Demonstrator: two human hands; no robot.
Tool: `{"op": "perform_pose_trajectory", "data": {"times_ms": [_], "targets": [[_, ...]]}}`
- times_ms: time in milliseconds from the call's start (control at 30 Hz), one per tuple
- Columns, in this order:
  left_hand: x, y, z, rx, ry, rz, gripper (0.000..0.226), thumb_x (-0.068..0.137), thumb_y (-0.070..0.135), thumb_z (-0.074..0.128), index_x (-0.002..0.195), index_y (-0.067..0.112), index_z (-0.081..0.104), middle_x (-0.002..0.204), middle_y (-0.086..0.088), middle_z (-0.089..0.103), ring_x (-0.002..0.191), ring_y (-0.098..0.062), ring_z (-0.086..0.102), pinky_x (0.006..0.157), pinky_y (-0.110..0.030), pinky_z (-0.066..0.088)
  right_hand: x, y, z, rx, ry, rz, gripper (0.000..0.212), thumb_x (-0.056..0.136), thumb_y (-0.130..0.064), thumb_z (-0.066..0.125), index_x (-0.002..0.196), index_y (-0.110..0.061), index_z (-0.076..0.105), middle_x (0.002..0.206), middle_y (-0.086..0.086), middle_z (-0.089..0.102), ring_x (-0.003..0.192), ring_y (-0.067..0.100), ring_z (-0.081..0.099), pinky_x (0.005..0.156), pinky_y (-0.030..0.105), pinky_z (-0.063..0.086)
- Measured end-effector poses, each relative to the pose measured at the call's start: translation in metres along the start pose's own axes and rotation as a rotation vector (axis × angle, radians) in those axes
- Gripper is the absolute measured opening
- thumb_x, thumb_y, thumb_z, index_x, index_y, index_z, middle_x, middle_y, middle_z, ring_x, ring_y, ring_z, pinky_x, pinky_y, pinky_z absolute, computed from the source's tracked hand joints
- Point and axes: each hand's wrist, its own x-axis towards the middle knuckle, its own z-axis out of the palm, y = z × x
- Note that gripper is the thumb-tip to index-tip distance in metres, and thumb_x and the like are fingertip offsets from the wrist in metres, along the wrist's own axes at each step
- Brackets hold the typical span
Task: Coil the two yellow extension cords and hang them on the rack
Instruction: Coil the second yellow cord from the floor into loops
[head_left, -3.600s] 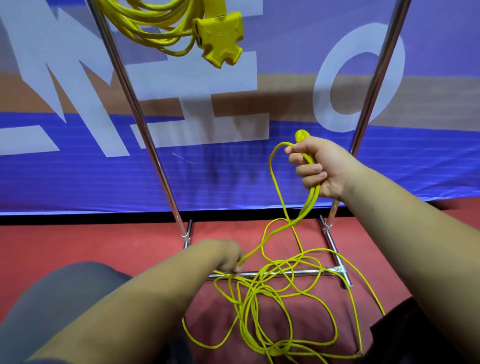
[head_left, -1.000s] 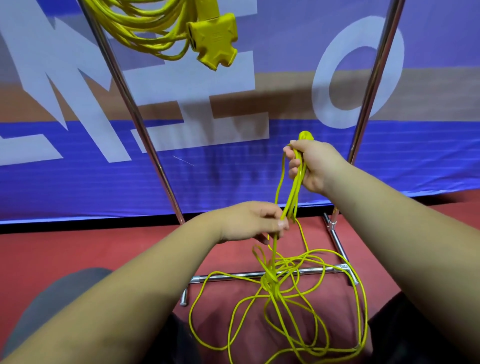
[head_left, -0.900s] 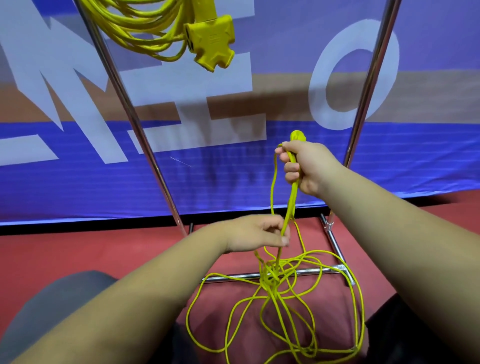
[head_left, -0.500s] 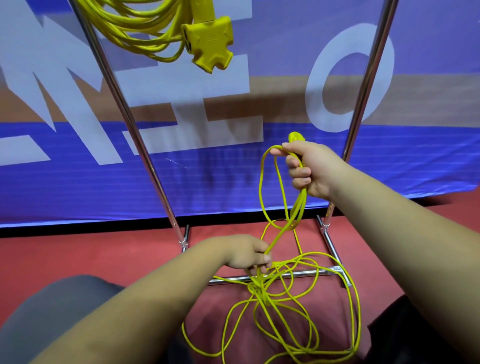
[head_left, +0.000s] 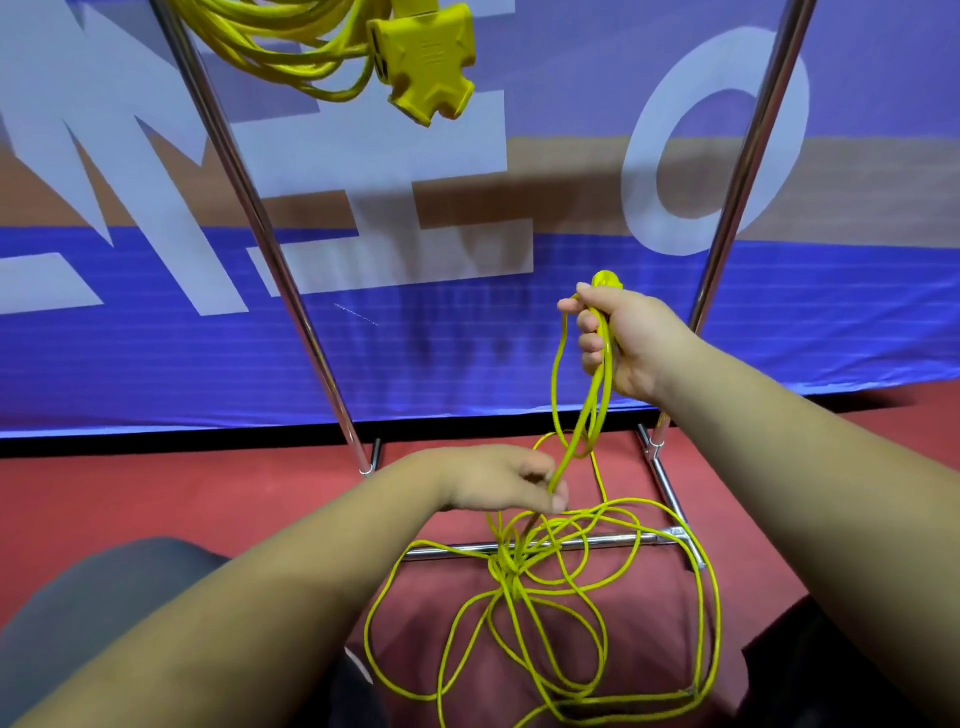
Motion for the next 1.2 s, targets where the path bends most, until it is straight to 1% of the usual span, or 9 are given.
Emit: {"op": "perform_pose_trajectory", "data": {"times_ms": [67,200,467,633,733,867,1000,1100,1200], "targets": [[-0.002,0.015,-0.004,-0.184,0.064,0.077,0.029,0.102,0.028,0.064,0.121,0.007,0.062,0.116,-0.018,0.069,0.103,-0.014,0.060,0.094,-0.033,0.046,0.000,0.002,0.002,0.001,0.001,0.004,0.028,0.109,-0.031,0.054,0.115,-0.005,0.065,0.059,-0.004,0.051,0.044,0.010,0.046,0.042,0.021,0.041],[-0.003,0.032,-0.007,-0.299,0.145,0.115,0.026,0.110,0.028,0.049,0.118,0.005,0.058,0.105,-0.013,0.073,0.098,-0.013,0.068,0.089,-0.030,0.048,0.005,0.005,0.006,0.057,0.023,0.016,0.029,0.110,-0.035,0.053,0.101,-0.010,0.066,0.068,-0.002,0.067,0.049,0.009,0.056,0.043,0.021,0.046],[0.005,0.017,-0.001,-0.200,0.022,0.065,0.018,0.110,0.022,0.050,0.114,0.010,0.063,0.100,-0.003,0.071,0.088,-0.007,0.064,0.082,-0.026,0.050,0.012,0.016,0.004,0.097,0.000,0.063,0.021,0.111,-0.031,0.052,0.107,-0.010,0.055,0.077,-0.001,0.075,0.036,0.003,0.032,0.031,0.018,0.024],[0.014,-0.032,0.014,0.090,-0.249,-0.128,0.017,0.100,0.022,0.061,0.110,0.017,0.074,0.101,0.011,0.072,0.096,-0.007,0.060,0.094,-0.036,0.045,0.009,0.005,0.011,0.102,-0.080,0.059,0.025,0.109,-0.029,0.049,0.096,-0.013,0.063,0.062,-0.006,0.048,0.040,0.004,0.039,0.031,0.017,0.020],[0.020,-0.064,0.026,0.200,-0.220,-0.286,0.024,0.099,0.012,0.060,0.119,0.008,0.073,0.118,-0.007,0.074,0.106,-0.019,0.065,0.105,-0.039,0.047,0.004,-0.001,0.012,0.102,-0.111,0.050,0.028,0.109,-0.032,0.048,0.103,-0.011,0.066,0.054,-0.008,0.034,0.034,0.005,0.023,0.031,0.018,0.014],[0.017,-0.086,0.037,0.328,-0.250,-0.388,0.029,0.105,0.014,0.053,0.129,0.011,0.069,0.132,-0.012,0.069,0.102,-0.016,0.059,0.085,-0.025,0.043,0.001,0.006,0.012,0.020,-0.136,0.029,0.033,0.109,-0.033,0.048,0.113,-0.008,0.069,0.050,-0.006,0.029,0.033,0.008,0.023,0.033,0.018,0.016],[0.011,-0.092,0.023,0.154,-0.074,-0.425,0.027,0.107,0.014,0.053,0.131,0.002,0.061,0.118,-0.009,0.075,0.087,-0.014,0.063,0.071,-0.018,0.049,0.000,0.006,0.010,-0.028,-0.127,0.022,0.033,0.109,-0.033,0.048,0.109,-0.009,0.070,0.050,-0.006,0.027,0.033,0.008,0.023,0.033,0.018,0.017],[0.008,-0.090,0.002,-0.036,0.079,-0.496,0.018,0.109,0.017,0.050,0.105,0.003,0.061,0.103,-0.015,0.077,0.073,-0.021,0.068,0.071,-0.032,0.058,0.004,0.002,0.003,-0.113,-0.097,-0.017,0.032,0.109,-0.032,0.047,0.109,-0.009,0.069,0.051,-0.005,0.026,0.032,0.009,0.021,0.032,0.018,0.017],[0.003,-0.069,-0.021,-0.155,0.328,-0.469,0.016,0.107,0.015,0.052,0.093,0.010,0.056,0.081,-0.003,0.075,0.054,-0.013,0.065,0.054,-0.029,0.054,0.006,0.006,-0.005,-0.264,-0.067,-0.052,0.033,0.106,-0.030,0.048,0.113,-0.007,0.070,0.053,-0.003,0.026,0.034,0.011,0.021,0.034,0.019,0.018]]}}
